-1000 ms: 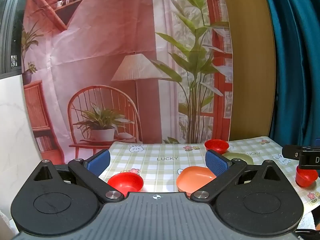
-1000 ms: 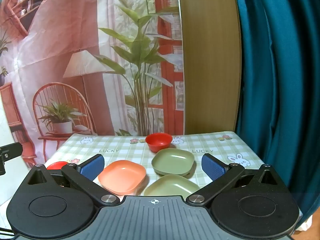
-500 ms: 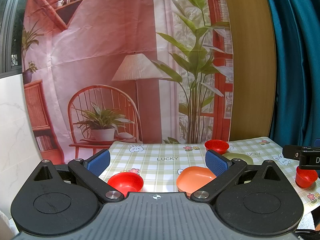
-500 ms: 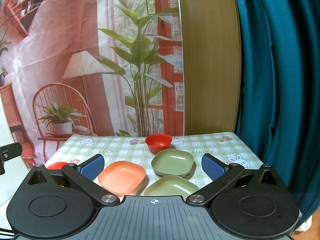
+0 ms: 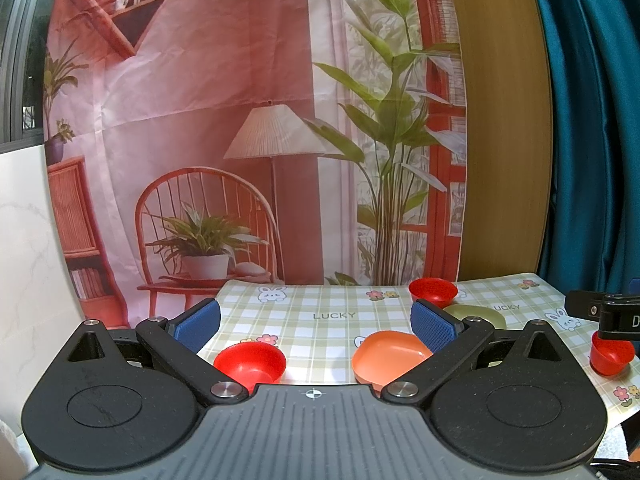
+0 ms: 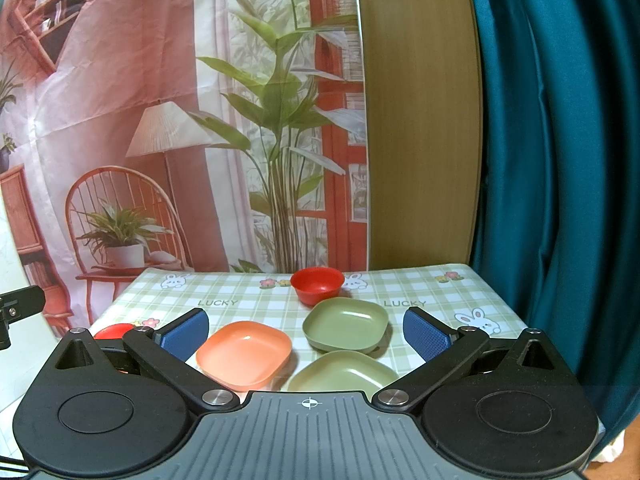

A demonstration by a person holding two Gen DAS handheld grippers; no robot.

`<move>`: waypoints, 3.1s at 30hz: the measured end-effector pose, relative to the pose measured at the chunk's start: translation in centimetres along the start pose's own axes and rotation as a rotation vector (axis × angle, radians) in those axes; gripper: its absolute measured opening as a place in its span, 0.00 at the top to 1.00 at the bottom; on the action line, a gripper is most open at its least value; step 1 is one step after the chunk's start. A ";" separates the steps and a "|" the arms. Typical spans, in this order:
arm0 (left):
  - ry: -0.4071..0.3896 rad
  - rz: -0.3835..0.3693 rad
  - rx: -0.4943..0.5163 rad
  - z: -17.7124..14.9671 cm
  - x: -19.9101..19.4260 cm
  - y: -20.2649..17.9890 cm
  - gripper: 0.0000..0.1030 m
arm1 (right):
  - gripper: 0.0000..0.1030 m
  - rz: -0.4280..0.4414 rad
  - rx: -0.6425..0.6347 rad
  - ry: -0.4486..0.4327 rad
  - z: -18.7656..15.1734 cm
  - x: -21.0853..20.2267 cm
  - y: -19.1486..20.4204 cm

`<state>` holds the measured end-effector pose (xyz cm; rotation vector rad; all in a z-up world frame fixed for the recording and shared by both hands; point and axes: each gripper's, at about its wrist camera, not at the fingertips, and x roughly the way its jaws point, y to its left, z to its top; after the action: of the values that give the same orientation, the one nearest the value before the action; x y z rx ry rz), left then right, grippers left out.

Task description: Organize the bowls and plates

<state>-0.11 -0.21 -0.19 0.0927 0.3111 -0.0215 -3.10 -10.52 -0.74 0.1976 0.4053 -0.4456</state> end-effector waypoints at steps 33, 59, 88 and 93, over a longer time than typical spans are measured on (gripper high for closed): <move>0.008 -0.001 -0.003 -0.3 -0.1 0.1 0.01 | 0.00 0.000 0.000 0.000 0.2 -0.3 0.2; -0.059 0.051 0.003 1.7 1.5 1.0 0.00 | 0.00 0.042 -0.039 -0.038 2.1 0.7 -0.6; -0.047 0.156 0.031 7.5 16.8 6.4 0.01 | 0.00 0.192 0.059 -0.027 6.0 20.4 -0.4; 0.014 0.117 0.030 5.8 19.8 5.6 0.01 | 0.00 0.180 0.023 0.036 4.8 23.5 0.1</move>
<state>20.68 4.65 -0.29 0.1411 0.3186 0.0904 17.96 -20.59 -6.30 0.2627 0.4135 -0.2705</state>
